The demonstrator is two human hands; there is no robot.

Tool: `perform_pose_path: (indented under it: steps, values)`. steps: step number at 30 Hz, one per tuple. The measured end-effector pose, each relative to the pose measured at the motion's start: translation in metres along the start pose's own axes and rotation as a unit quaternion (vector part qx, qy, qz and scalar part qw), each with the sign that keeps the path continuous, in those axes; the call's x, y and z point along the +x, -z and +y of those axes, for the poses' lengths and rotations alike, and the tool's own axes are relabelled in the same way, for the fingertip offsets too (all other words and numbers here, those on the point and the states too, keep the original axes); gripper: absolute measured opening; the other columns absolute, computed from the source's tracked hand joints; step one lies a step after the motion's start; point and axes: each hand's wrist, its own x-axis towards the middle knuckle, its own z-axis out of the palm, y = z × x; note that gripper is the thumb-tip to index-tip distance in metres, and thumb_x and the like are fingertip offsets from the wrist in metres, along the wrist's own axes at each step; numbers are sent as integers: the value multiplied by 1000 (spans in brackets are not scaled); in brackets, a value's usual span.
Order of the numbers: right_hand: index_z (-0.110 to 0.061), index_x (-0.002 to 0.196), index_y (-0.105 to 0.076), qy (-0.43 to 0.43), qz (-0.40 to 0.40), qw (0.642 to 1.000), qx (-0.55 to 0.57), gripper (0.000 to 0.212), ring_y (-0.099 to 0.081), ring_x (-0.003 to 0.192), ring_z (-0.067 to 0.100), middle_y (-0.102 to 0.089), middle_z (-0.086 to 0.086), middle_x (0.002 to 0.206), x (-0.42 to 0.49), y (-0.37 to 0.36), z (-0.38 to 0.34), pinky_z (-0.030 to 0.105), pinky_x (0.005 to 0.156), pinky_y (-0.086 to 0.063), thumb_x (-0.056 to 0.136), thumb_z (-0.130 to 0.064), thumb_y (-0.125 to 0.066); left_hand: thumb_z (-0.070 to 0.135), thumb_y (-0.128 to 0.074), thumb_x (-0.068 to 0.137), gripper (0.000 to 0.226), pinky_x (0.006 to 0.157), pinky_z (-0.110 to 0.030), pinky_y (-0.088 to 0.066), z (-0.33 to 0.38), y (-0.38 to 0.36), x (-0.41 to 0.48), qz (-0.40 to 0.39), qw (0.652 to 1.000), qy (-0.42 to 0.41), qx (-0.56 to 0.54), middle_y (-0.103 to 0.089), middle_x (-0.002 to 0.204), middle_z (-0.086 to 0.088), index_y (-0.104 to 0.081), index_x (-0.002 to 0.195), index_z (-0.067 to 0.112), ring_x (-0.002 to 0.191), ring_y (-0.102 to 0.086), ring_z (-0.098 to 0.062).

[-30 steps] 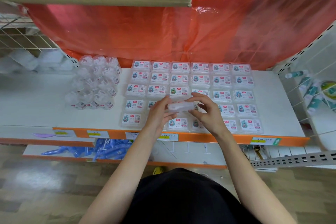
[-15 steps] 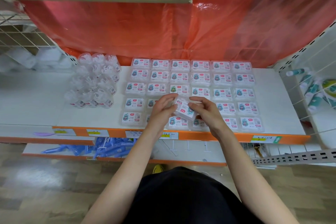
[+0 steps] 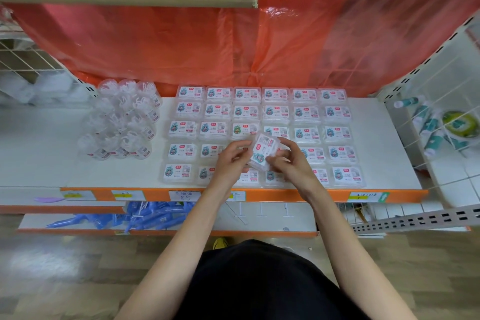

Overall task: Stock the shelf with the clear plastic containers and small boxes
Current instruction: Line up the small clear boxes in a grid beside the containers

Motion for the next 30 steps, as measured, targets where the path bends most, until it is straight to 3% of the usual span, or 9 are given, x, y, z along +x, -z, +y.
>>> perform_pose_path:
  steps: [3,6,12,16,18,20,22,26,30]
  values:
    - [-28,137,-46,100,-8,988,-117,74,-54,111,2,-53,-9,127,-1,6,4,19,91,-49,75,-17,-85,10,-52,99,20,64,-18,-53,1,0,2,3,1000,-23,11,-67,110,5,-66,111,20,95,-64,-14]
    - [-34,133,-51,165,-30,974,-153,81,-51,118,1,-50,-15,137,-1,10,3,17,93,-45,65,-19,-92,11,-47,101,24,66,-20,-54,0,-3,2,-5,999,-39,33,-66,109,8,-68,109,21,94,-63,-12]
    - [-35,118,-63,186,-27,958,-214,67,-51,116,1,-57,-23,126,2,13,2,13,92,-38,60,-25,-94,13,-48,101,23,69,-21,-54,-7,-6,4,-1,999,-27,47,-67,99,8,-69,106,22,88,-62,-10]
    - [-26,114,-66,196,32,957,-213,61,-52,108,-2,-58,-20,119,4,15,10,9,88,-38,60,-24,-94,20,-50,100,20,87,-26,-49,-13,-10,4,60,992,-48,95,-67,101,7,-66,113,18,99,-62,-11]
    - [-24,113,-65,190,75,952,-228,59,-52,107,4,-59,-16,118,7,18,16,17,89,-40,61,-27,-93,25,-52,99,24,97,-25,-40,-22,-5,4,87,957,-121,249,-63,116,6,-64,119,18,113,-55,-12]
    - [-23,114,-64,180,121,948,-231,58,-53,109,12,-57,-15,117,11,23,21,26,93,-44,64,-30,-92,27,-57,95,30,104,-26,-29,-33,2,5,96,895,-191,392,-59,125,5,-62,123,19,121,-48,-15]
    - [-21,117,-63,172,158,946,-226,58,-56,111,17,-57,-12,116,15,27,23,34,96,-47,66,-31,-90,28,-61,90,36,111,-30,-22,-42,5,7,71,861,-218,453,-56,131,2,-62,125,19,126,-44,-19]
    - [-19,121,-61,162,172,936,-260,62,-57,113,19,-61,-3,121,28,29,19,37,96,-49,68,-37,-89,43,-57,87,49,115,-33,-12,-53,2,3,28,845,-207,493,-43,142,0,-57,132,23,137,-31,-21]
    - [-17,124,-59,169,185,925,-286,62,-53,120,20,-60,-1,127,42,23,11,34,101,-44,71,-36,-86,57,-41,83,60,114,-32,-11,-60,-1,0,44,827,-214,518,-39,145,3,-53,133,27,139,-27,-18]
